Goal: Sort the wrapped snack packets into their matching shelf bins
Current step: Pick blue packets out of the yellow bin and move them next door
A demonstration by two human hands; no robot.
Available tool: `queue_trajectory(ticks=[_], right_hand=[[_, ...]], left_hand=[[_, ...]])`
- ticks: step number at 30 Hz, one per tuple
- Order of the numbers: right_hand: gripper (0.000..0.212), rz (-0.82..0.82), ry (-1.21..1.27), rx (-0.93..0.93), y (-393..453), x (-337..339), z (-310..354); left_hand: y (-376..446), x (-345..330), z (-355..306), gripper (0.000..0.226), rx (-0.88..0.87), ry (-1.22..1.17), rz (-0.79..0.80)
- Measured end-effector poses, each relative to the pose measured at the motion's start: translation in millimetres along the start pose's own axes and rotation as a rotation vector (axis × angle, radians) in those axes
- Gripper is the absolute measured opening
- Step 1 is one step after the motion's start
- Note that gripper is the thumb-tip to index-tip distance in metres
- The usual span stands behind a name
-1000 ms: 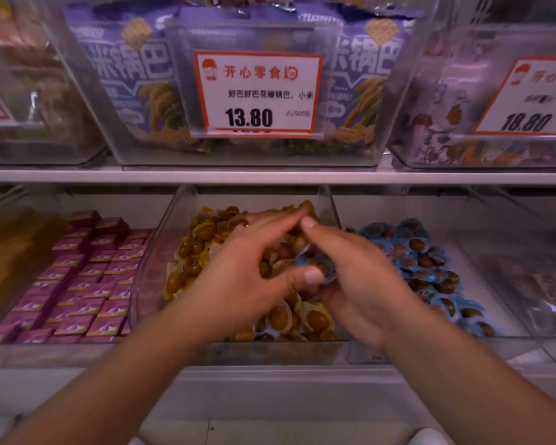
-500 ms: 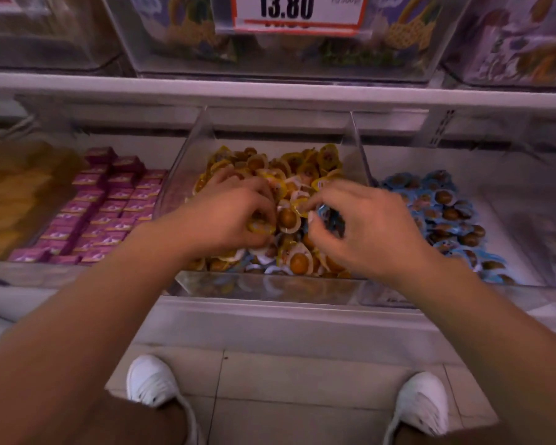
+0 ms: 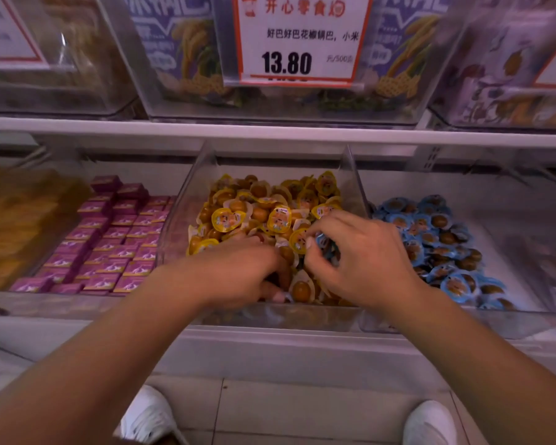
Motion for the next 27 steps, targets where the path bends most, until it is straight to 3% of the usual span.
queue_trajectory(ticks=[5, 8, 13, 15, 17, 19, 23, 25, 27], right_hand=[[0.026, 0.038, -0.03, 0.019, -2, -2, -1], [0.025, 0.035, 0.069, -0.011, -3, 0, -3], [0.018, -0.103, 0.746, -0.465, 0, 16, -22], [0.015, -0.08, 0.937, -0.627, 1, 17, -23], [0.02, 0.021, 1.141, -0.796, -1, 12, -17], [0.034, 0.115, 1.362, -0.866, 0, 8, -3], [0.015, 0.056, 1.074, -0.751, 3, 19, -13], [0.016, -0.035, 1.034, -0.757, 3, 30, -31], [0.016, -0.105, 0.845, -0.764, -2, 46, -58]], left_hand=[[6, 4, -1, 0.019, 0.036, 0.026, -0.064], [-3, 18, 7, 0.015, 0.089, -0.231, -0.114], [-33, 67, 26, 0.018, 0.175, -0.798, -0.58], [-41, 71, 19, 0.017, 0.175, -0.981, -0.733], [-44, 68, 5, 0.019, 0.157, -1.056, -0.819], [-43, 67, -12, 0.021, 0.089, -0.975, -0.845], [-41, 74, -25, 0.013, -0.055, -0.842, -0.788], [-39, 73, -10, 0.011, -0.021, -0.827, -0.725], [-36, 67, 11, 0.009, 0.031, -0.702, -0.617]])
Point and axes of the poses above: each hand's wrist, its own y-axis towards the middle knuckle, its own x-axis out of the back of the hand, z = x × y, the point moved 6 cm from there along y, towards the middle knuckle, and after that the axes turned 9 degrees about x, right-handed, at the moved point
